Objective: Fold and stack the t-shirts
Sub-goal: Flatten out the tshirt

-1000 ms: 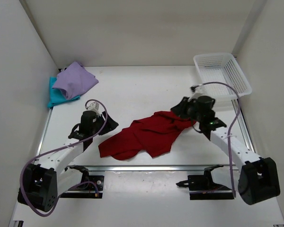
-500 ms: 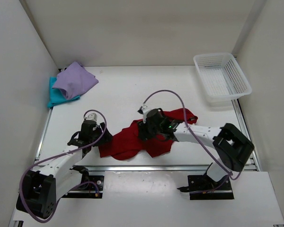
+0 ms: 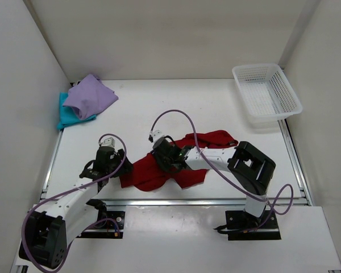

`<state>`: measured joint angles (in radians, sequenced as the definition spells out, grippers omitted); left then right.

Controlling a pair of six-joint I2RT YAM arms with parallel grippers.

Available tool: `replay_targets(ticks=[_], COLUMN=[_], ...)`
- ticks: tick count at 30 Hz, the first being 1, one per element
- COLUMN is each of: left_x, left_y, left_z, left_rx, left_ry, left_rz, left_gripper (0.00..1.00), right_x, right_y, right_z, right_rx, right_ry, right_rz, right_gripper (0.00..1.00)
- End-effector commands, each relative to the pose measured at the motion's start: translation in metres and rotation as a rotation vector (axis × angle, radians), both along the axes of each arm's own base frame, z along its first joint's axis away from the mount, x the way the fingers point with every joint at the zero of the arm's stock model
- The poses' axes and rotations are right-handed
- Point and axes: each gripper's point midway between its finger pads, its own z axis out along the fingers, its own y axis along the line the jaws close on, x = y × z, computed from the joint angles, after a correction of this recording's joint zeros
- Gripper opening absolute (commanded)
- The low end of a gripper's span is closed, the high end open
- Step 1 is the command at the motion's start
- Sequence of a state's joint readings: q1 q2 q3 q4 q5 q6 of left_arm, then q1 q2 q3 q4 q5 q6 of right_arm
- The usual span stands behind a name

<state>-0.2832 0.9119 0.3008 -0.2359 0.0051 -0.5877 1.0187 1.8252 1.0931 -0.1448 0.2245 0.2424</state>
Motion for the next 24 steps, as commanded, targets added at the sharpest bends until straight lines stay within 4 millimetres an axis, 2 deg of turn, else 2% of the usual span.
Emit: replay_targets(ticks=[1,6,9,10,12,14,16,20,21,23,24], left_x=[-0.002,-0.006,-0.008,-0.007,-0.008,-0.007,-0.006,0.008,0.014,0.026,0.034], left_y=[0.002,0.001,0.002,0.001,-0.001,-0.005,-0.009,-0.022,-0.024,-0.03,-0.033], left_z=[-0.001,-0.006,-0.009,-0.007,-0.009,-0.01,-0.009,0.004,0.007,0.016,0.021], left_rx=[0.008,0.005,0.01,0.009,-0.004,-0.023,-0.052,-0.102,-0.111,-0.132,-0.145], left_ry=[-0.011,0.003,0.009,0.005,0.011,0.007,0.0,-0.051,-0.064,-0.08,-0.087], left_rz=[0.001,0.0,-0.002,-0.005,-0.009,-0.016,-0.021,-0.034,-0.032,-0.031,-0.025], left_gripper=[0.67,0.61,0.58,0.54,0.48,0.41,0.32,0.16,0.11,0.05,0.02], right_x=[0.022,0.025,0.031,0.032,0.037,0.042,0.044,0.041,0.043,0.042,0.044], right_y=[-0.004,-0.008,-0.011,-0.014,-0.02,-0.024,-0.028,-0.036,-0.036,-0.048,-0.05], right_z=[0.018,0.016,0.025,0.021,0.021,0.021,0.027,0.036,0.051,0.052,0.065], right_rx=[-0.056,-0.027,0.019,0.021,0.021,0.04,0.06,0.122,0.158,0.165,0.206], right_ry=[-0.129,-0.106,-0.112,-0.1,-0.1,-0.091,-0.094,-0.087,-0.103,-0.096,-0.104], right_rz=[-0.064,-0.1,-0.124,-0.134,-0.156,-0.18,-0.199,-0.207,-0.214,-0.224,-0.23], right_gripper=[0.41,0.37,0.37,0.37,0.3,0.17,0.11,0.08,0.07,0.05,0.03])
